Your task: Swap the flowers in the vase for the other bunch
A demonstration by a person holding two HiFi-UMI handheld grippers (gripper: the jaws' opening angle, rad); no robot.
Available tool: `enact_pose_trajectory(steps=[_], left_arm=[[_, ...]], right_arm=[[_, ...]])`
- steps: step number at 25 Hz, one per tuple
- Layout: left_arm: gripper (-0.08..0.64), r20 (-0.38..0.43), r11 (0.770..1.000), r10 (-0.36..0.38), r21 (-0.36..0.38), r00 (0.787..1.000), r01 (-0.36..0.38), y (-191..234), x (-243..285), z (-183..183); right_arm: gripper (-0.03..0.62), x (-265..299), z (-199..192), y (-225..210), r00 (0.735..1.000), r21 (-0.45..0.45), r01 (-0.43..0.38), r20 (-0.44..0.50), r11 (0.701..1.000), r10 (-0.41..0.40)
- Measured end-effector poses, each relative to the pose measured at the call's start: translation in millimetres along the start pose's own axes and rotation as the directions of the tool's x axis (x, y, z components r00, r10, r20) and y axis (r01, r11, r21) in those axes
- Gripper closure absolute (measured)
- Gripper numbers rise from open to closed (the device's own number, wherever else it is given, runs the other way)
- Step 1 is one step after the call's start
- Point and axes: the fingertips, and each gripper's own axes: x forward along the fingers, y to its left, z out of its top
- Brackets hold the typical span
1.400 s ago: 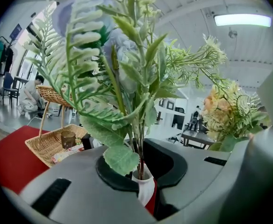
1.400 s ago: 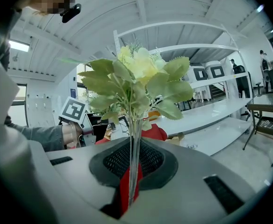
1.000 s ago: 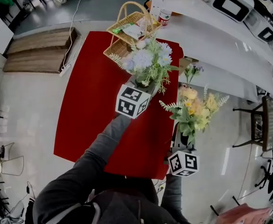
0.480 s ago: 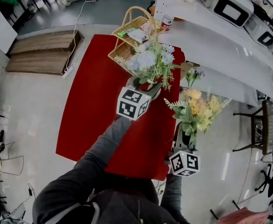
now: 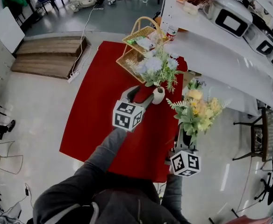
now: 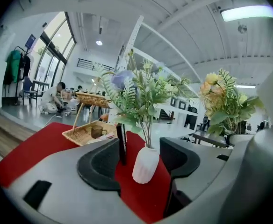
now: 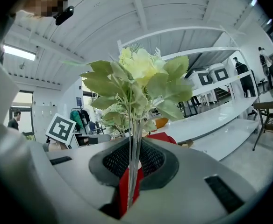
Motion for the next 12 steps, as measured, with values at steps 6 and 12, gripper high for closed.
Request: enact_pose_trajectory(steps=[6,12], left_arm=[[0.355,0.038,1.0,0.025,-0.004,0.999,-0.024,-7.2,-39.4,0.3],[0.495,0.072,0.999,0.043,-0.014,0.996,-0.042,-21.7,-85.6,-4.3]], right_arm=[[0.569,-7.7,7.1,14.3,0.999,0.006,-0.039,0.022,0.999,0.038],[0.569,-21.9,7.8,35.0,0.996,0.023,-0.083,0.027,0.996,0.083]])
